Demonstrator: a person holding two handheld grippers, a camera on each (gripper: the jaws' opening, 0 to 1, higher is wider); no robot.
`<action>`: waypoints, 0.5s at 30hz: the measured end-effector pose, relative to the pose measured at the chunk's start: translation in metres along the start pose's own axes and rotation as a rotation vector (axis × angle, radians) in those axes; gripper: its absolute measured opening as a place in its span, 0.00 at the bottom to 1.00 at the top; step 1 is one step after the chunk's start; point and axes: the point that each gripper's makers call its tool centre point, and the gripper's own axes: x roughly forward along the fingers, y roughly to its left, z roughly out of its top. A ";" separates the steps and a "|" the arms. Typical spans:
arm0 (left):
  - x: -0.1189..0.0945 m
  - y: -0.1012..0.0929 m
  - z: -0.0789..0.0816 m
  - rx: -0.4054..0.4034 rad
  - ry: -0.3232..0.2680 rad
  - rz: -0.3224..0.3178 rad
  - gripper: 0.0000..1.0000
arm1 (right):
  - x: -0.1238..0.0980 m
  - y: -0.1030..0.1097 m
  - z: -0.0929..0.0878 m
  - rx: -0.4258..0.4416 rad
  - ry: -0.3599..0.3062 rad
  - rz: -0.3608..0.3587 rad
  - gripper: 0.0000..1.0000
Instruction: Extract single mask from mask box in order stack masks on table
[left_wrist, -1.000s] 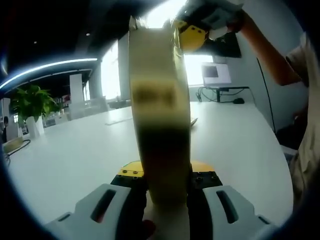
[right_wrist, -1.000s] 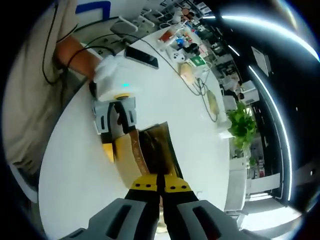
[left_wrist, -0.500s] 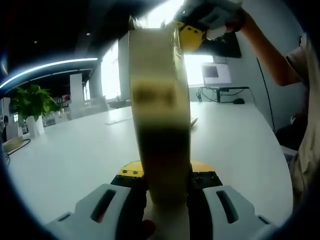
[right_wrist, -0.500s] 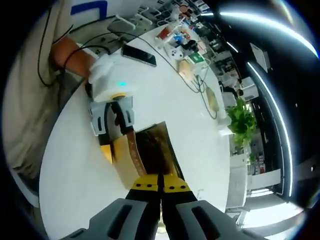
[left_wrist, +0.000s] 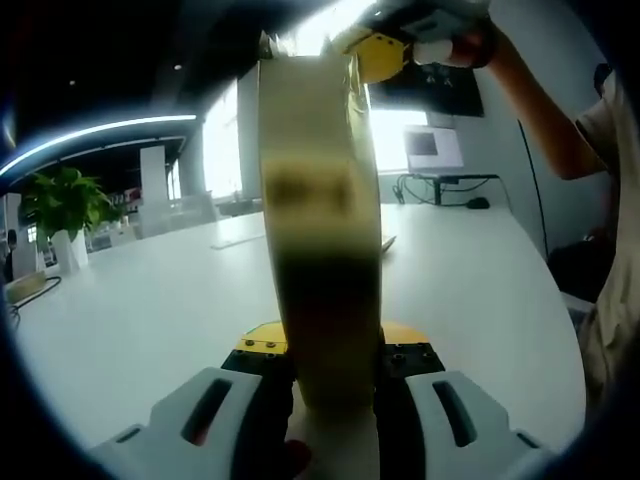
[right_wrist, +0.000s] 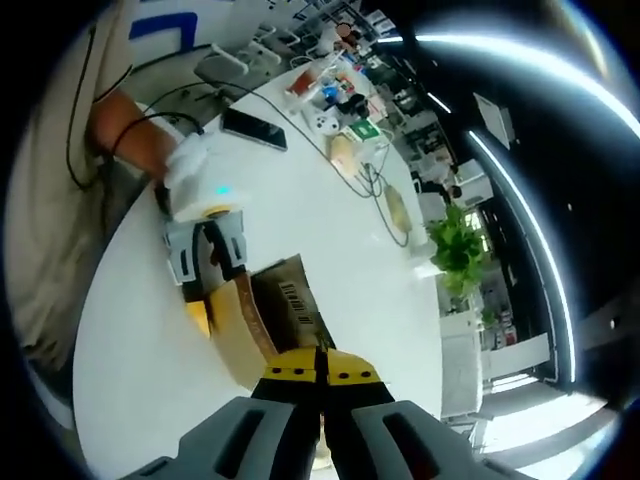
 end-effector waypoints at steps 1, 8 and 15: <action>0.000 0.001 -0.001 0.000 0.000 0.000 0.21 | -0.001 -0.002 0.001 0.004 -0.003 -0.006 0.00; 0.000 0.002 -0.001 -0.001 0.000 0.000 0.21 | -0.013 -0.023 0.007 0.030 -0.034 -0.082 0.00; 0.000 0.000 0.000 -0.006 0.001 0.001 0.21 | -0.024 -0.039 0.011 0.044 -0.060 -0.138 0.00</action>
